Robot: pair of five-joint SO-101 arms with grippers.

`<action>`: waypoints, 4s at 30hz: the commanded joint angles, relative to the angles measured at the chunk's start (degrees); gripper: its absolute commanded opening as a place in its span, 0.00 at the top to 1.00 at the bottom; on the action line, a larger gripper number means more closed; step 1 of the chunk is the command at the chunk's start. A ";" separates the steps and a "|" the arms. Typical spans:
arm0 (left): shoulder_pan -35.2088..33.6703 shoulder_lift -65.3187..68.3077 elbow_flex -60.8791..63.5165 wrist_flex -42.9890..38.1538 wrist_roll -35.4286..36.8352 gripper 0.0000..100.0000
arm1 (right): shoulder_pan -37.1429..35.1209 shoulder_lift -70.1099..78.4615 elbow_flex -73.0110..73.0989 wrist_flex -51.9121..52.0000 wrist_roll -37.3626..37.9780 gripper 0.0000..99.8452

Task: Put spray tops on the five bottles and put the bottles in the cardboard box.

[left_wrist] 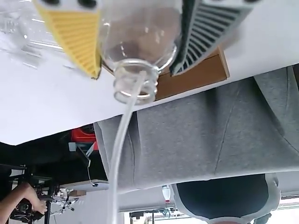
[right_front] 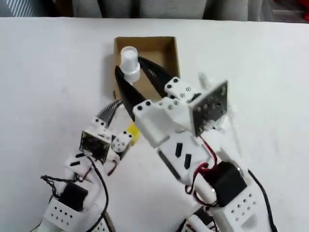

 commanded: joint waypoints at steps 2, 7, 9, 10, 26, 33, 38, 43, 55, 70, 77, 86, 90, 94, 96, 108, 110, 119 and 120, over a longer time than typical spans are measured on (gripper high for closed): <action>0.13 -1.10 -0.53 -1.14 -0.09 0.98 | -0.40 -0.04 -2.73 -1.54 0.88 0.98; 0.04 -1.10 -0.53 -1.14 -0.09 0.98 | -0.40 0.04 -2.37 -2.86 5.27 0.98; 0.04 -1.10 -0.53 -1.14 -0.09 0.98 | -0.40 0.04 -2.29 -2.86 5.36 0.98; 0.04 -1.10 -0.53 -1.14 -0.09 0.98 | -0.40 0.04 -2.29 -2.86 5.45 0.98; 0.04 -1.10 -0.53 -1.14 -0.09 0.98 | 4.26 -0.48 -2.29 -2.51 5.10 0.98; 0.04 -1.10 -0.44 -1.14 -0.09 0.98 | 4.18 -0.57 -4.75 -2.51 5.10 0.98; 0.04 -1.10 -0.44 -1.14 -0.09 0.98 | 4.18 -0.57 -5.19 -2.42 5.10 0.98; 0.04 -1.10 -0.44 -1.14 -0.09 0.98 | 1.98 -0.48 -5.10 -1.54 1.85 0.98; -0.04 -1.10 -0.44 -1.14 -0.09 0.98 | 0.57 -0.04 -5.01 0.04 1.85 0.98; -0.04 -1.10 -0.44 -1.14 -0.09 0.98 | 0.13 -0.48 5.45 -3.03 1.41 0.98; -0.04 -1.10 -0.44 -1.14 -0.09 0.98 | 0.04 -0.66 10.73 -5.41 1.32 0.98; -0.04 -1.10 -0.44 -1.14 -0.09 0.98 | 0.04 -5.05 18.37 -8.22 -4.13 0.98; -0.04 -1.10 -0.44 -1.14 -0.09 0.98 | 0.04 -7.16 20.92 -8.22 -4.22 0.98; -0.04 -1.10 -0.44 -1.14 -0.09 0.98 | 0.04 -9.36 24.88 -9.98 -4.22 0.98; -0.04 -1.10 -0.44 -1.14 -0.09 0.98 | 0.04 -10.24 27.34 -11.91 -4.22 0.98; -0.04 -1.10 -0.44 -1.14 -0.09 0.98 | -3.91 -10.95 31.30 -14.29 -4.22 0.98; -0.04 -1.10 -0.44 -1.14 -0.09 0.98 | -3.65 -10.95 31.38 -14.29 -4.22 0.98; -0.04 -1.10 -0.44 -1.14 -0.09 0.98 | -1.10 -10.51 31.47 -14.81 -4.22 0.98; -0.04 -1.10 -0.44 -1.14 -0.09 0.98 | -0.66 -10.51 31.56 -14.81 -4.22 0.98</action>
